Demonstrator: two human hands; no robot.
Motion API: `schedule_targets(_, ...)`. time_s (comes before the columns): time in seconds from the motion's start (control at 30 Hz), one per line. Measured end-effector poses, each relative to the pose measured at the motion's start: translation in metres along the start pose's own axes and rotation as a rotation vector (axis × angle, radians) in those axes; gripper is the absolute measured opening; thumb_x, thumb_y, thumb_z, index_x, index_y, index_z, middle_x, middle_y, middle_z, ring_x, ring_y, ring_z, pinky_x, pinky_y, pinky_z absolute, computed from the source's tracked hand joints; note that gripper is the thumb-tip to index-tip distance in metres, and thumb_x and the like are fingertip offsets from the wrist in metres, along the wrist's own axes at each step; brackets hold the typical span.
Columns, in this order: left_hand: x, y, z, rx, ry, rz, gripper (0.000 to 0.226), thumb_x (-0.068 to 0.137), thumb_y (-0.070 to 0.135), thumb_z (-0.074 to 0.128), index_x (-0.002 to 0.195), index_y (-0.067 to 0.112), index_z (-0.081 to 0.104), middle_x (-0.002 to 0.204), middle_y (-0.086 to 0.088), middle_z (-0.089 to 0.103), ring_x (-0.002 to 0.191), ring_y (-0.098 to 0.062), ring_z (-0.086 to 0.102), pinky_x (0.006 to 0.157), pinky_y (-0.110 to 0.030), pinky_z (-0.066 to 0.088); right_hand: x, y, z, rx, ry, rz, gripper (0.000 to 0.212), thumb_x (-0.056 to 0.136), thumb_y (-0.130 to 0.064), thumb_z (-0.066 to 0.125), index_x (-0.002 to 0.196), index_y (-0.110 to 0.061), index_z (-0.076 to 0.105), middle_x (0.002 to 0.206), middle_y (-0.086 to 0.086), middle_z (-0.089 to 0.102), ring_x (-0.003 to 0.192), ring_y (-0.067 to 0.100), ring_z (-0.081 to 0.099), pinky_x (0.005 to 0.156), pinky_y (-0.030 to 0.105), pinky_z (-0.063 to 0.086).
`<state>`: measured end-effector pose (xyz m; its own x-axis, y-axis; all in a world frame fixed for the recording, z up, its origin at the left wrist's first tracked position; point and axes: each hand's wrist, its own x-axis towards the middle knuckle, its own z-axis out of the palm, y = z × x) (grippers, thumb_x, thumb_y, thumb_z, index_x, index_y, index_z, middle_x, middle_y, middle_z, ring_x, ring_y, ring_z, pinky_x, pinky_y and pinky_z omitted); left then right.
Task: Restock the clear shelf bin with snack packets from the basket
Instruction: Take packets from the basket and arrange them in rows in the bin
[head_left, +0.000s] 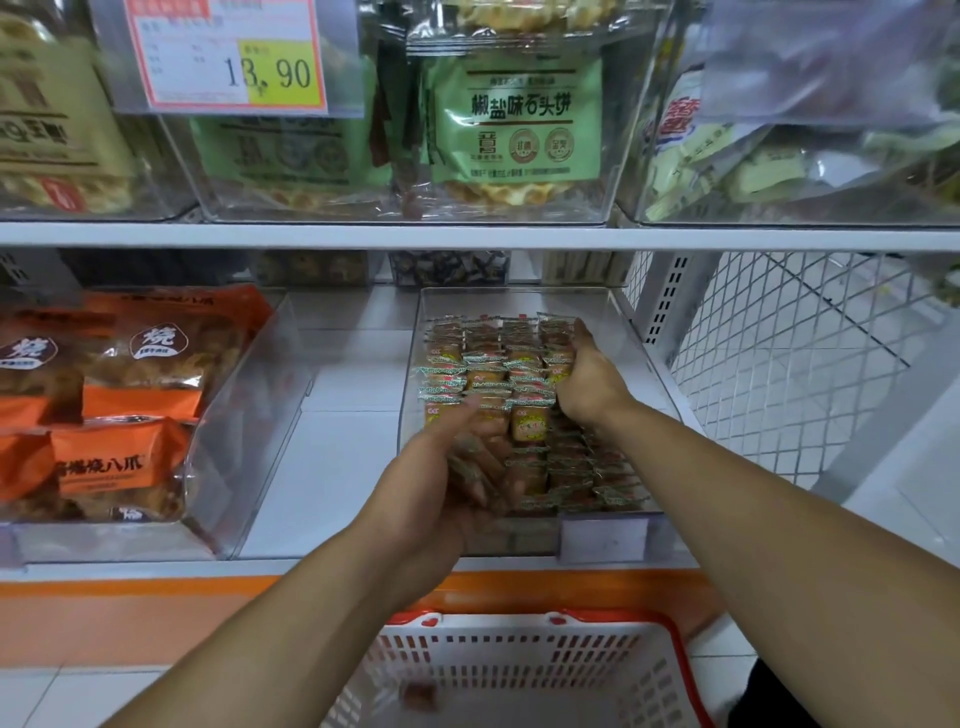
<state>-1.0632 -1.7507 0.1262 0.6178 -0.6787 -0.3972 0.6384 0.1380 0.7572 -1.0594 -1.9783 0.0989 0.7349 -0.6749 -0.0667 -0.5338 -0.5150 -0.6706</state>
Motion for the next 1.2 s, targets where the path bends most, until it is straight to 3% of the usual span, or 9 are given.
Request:
schedule_targets(0.1, -0.003, 0.005, -0.002, -0.177, -0.036, -0.053, 0.05, 0.094, 0.045, 0.059, 0.082, 0.002, 0.082, 0.086, -0.021, 0.076, 0.074, -0.033, 0.076, 0.073, -0.043, 0.064, -0.014, -0.013, -0.015, 0.037, 0.204, -0.091, 0.079, 0.091, 0.009, 0.054, 0.159, -0.018, 0.024, 0.154, 0.01, 0.04, 0.103, 0.019, 0.059, 0.079, 0.027, 0.046)
schedule_targets(0.2, -0.009, 0.01, -0.004, -0.238, -0.036, -0.054, 0.051, 0.097, 0.039, 0.052, 0.098, -0.003, 0.079, 0.098, -0.026, 0.075, 0.087, -0.039, 0.075, 0.082, -0.048, 0.062, -0.043, -0.033, -0.023, 0.246, 0.377, -0.34, 0.043, 0.096, -0.006, 0.056, 0.136, -0.022, 0.056, 0.123, -0.005, 0.059, 0.085, -0.003, 0.062, 0.073, 0.014, 0.048)
schedule_targets(0.27, -0.013, 0.013, -0.005, -0.248, -0.019, -0.035, 0.049, 0.1, 0.037, 0.047, 0.12, -0.001, 0.07, 0.103, -0.023, 0.075, 0.1, -0.037, 0.07, 0.093, -0.049, 0.059, -0.078, -0.045, -0.022, 0.361, 0.262, -0.548, 0.021, 0.097, -0.037, 0.061, 0.117, -0.033, 0.065, 0.108, -0.021, 0.065, 0.094, -0.005, 0.062, 0.079, 0.016, 0.049)
schedule_targets(0.37, -0.017, 0.016, -0.006, -0.221, -0.042, -0.013, 0.053, 0.101, 0.036, 0.039, 0.128, 0.0, 0.065, 0.11, -0.021, 0.074, 0.096, -0.031, 0.072, 0.09, -0.043, 0.06, -0.132, -0.049, -0.013, 0.147, 0.061, -0.728, 0.052, 0.079, -0.069, 0.066, 0.123, -0.042, 0.057, 0.114, -0.025, 0.059, 0.112, -0.001, 0.056, 0.091, 0.021, 0.046)
schedule_targets(0.47, -0.019, 0.013, -0.007, -0.179, -0.075, -0.032, 0.059, 0.103, 0.044, 0.036, 0.122, -0.003, 0.067, 0.11, -0.024, 0.074, 0.09, -0.031, 0.076, 0.072, -0.037, 0.062, -0.153, -0.043, 0.001, 0.065, -0.002, -0.638, 0.061, 0.074, -0.054, 0.074, 0.13, -0.046, 0.05, 0.117, -0.027, 0.059, 0.11, -0.004, 0.056, 0.096, 0.025, 0.05)
schedule_targets(0.67, -0.025, 0.005, -0.018, 0.193, -0.07, 0.135, 0.048, 0.104, 0.048, 0.042, 0.104, 0.019, 0.081, 0.109, -0.012, 0.077, 0.101, -0.026, 0.074, 0.094, -0.045, 0.058, -0.139, -0.037, -0.01, 0.654, -0.199, -0.302, 0.025, 0.094, -0.019, 0.069, 0.115, -0.031, 0.062, 0.1, -0.014, 0.078, 0.092, 0.002, 0.073, 0.073, 0.013, 0.052)
schedule_targets(0.9, -0.03, 0.004, -0.024, 0.359, 0.005, 0.276, 0.032, 0.106, 0.024, 0.049, 0.102, 0.03, 0.08, 0.104, -0.005, 0.079, 0.096, -0.018, 0.076, 0.07, -0.022, 0.059, -0.139, -0.036, -0.018, 0.765, -0.204, -0.234, 0.023, 0.097, -0.019, 0.066, 0.118, -0.026, 0.061, 0.101, -0.001, 0.079, 0.091, 0.013, 0.075, 0.075, 0.024, 0.055)
schedule_targets(1.1, -0.033, 0.005, -0.022, 0.318, 0.033, 0.32, 0.026, 0.105, 0.021, 0.052, 0.107, 0.019, 0.078, 0.104, -0.006, 0.079, 0.097, -0.02, 0.076, 0.071, -0.022, 0.06, -0.14, -0.037, -0.023, 0.839, -0.206, -0.244, 0.025, 0.095, -0.014, 0.067, 0.118, -0.023, 0.063, 0.099, 0.001, 0.078, 0.088, 0.013, 0.073, 0.065, 0.018, 0.052)
schedule_targets(1.2, -0.032, 0.004, -0.022, 0.325, 0.066, 0.453, 0.022, 0.1, 0.005, 0.058, 0.107, 0.018, 0.073, 0.108, -0.008, 0.077, 0.106, -0.03, 0.071, 0.091, -0.038, 0.059, -0.139, -0.035, -0.025, 0.887, -0.269, -0.223, 0.026, 0.089, -0.008, 0.072, 0.11, -0.021, 0.065, 0.101, 0.003, 0.077, 0.09, 0.016, 0.071, 0.07, 0.023, 0.052)
